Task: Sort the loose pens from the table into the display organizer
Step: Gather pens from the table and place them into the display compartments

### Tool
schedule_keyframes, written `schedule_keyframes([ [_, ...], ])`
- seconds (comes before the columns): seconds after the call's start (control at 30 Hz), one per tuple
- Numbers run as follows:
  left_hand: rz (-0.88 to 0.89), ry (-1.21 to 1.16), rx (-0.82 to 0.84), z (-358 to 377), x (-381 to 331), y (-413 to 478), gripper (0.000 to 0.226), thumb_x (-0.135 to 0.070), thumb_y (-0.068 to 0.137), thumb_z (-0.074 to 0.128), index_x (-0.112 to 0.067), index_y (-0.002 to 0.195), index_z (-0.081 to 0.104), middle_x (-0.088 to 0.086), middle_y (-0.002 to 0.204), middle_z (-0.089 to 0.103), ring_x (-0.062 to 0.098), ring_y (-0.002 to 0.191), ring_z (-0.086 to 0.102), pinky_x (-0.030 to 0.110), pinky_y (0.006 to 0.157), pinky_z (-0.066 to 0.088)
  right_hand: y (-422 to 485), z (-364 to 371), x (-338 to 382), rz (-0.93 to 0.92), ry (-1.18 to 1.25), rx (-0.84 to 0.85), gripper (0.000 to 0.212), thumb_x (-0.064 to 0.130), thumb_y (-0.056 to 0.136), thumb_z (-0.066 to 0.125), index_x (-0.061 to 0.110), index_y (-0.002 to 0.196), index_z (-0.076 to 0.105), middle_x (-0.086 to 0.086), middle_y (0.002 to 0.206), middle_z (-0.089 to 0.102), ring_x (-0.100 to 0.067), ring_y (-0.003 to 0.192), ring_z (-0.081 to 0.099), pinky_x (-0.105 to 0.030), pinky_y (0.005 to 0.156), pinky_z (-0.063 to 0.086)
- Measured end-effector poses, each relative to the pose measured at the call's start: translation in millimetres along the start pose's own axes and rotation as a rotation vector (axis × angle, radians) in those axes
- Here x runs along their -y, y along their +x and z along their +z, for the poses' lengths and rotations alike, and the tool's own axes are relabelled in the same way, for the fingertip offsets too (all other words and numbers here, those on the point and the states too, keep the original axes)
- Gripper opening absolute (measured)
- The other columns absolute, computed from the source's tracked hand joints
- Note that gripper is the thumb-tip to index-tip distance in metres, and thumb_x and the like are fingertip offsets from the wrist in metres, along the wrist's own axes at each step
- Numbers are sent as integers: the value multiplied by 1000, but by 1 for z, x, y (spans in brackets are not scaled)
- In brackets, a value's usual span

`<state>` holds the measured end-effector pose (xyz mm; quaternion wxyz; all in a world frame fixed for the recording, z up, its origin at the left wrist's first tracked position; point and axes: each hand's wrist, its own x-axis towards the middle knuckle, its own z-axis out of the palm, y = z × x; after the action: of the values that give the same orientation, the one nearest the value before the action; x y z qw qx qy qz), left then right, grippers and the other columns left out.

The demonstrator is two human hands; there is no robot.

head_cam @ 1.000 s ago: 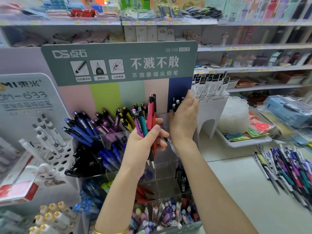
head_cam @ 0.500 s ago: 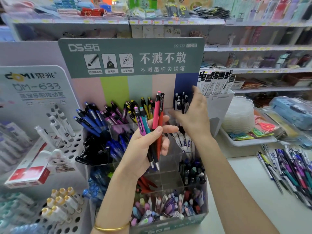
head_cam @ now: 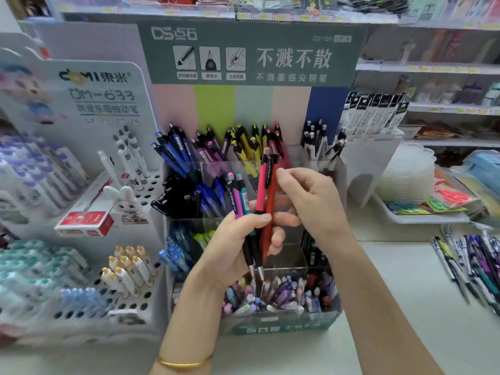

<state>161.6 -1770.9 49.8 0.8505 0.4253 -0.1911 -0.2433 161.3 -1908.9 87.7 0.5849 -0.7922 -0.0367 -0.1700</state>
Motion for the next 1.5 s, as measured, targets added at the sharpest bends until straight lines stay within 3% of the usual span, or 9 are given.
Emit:
schedule_keyframes([
  [0.13, -69, 124, -77, -6, -6, -25, 34, -16, 95, 45, -1, 121, 61, 19, 99, 72, 17, 63, 64, 26, 58, 54, -14, 9, 3, 201, 286, 186, 21, 22, 93, 59, 1, 94, 66, -11, 76, 71, -25, 64, 64, -33, 53, 54],
  [0.3, -108, 305, -247, -21, -8, -56, 29, -16, 101, 43, -8, 121, 61, 18, 107, 72, 25, 89, 70, 38, 83, 59, -22, 31, -9, 92, 208, 34, 14, 18, 96, 55, 10, 90, 64, -8, 78, 69, -20, 70, 66, -29, 61, 56],
  [0.53, -16, 603, -467, -46, -16, -90, 25, -19, 102, 44, -20, 117, 64, -3, 105, 75, 12, 102, 68, 33, 85, 56, -38, 41, -13, -29, 172, -132, 12, 13, 98, 50, 25, 99, 55, -12, 87, 64, -16, 70, 66, -22, 54, 54],
  [0.63, 66, 523, -565, -52, -17, -98, 23, -15, 101, 46, -16, 117, 63, 3, 96, 75, 14, 71, 68, 24, 61, 55, -44, 39, -19, -76, 62, -160, 9, 14, 99, 49, 20, 104, 53, -14, 91, 61, -19, 76, 65, -18, 53, 52],
  [0.73, 129, 467, -608, -62, -13, -101, 23, -11, 101, 46, -14, 118, 62, 3, 75, 68, 7, 43, 38, 17, 41, 33, -48, 37, -27, -108, -41, -177, 8, 13, 98, 51, 20, 101, 50, -6, 89, 59, -21, 79, 64, -21, 56, 54],
  [0.87, 88, 363, -574, -66, -8, -100, 26, -15, 101, 46, -16, 124, 57, -4, 63, 51, 6, 44, 29, 16, 40, 26, -51, 40, -35, -180, -240, -204, 11, 15, 97, 54, 20, 105, 50, 13, 83, 55, -15, 76, 60, -38, 68, 55],
  [1.17, -11, 126, -231, -64, -3, -93, 30, -11, 90, 52, -5, 118, 59, 4, 73, 55, 11, 53, 46, 21, 50, 40, -54, 65, -63, -174, -799, 5, 25, 21, 97, 53, 10, 120, 50, 5, 64, 48, -19, 54, 45, -26, 45, 25],
  [1.33, -14, 162, -189, -63, -6, -86, 24, -14, 89, 52, -7, 110, 60, 9, 83, 69, 18, 72, 62, 31, 74, 51, -46, 64, -58, -108, -829, 85, 22, 22, 97, 53, 10, 115, 47, -3, 77, 56, -27, 67, 53, -31, 58, 34],
  [1.5, -35, 200, -188, -65, -11, -76, 18, -8, 90, 54, -5, 107, 58, 9, 84, 68, 15, 64, 59, 24, 57, 50, -44, 67, -62, 92, -957, 252, 23, 24, 94, 57, 15, 114, 51, -8, 102, 67, -31, 92, 62, -31, 65, 40],
])
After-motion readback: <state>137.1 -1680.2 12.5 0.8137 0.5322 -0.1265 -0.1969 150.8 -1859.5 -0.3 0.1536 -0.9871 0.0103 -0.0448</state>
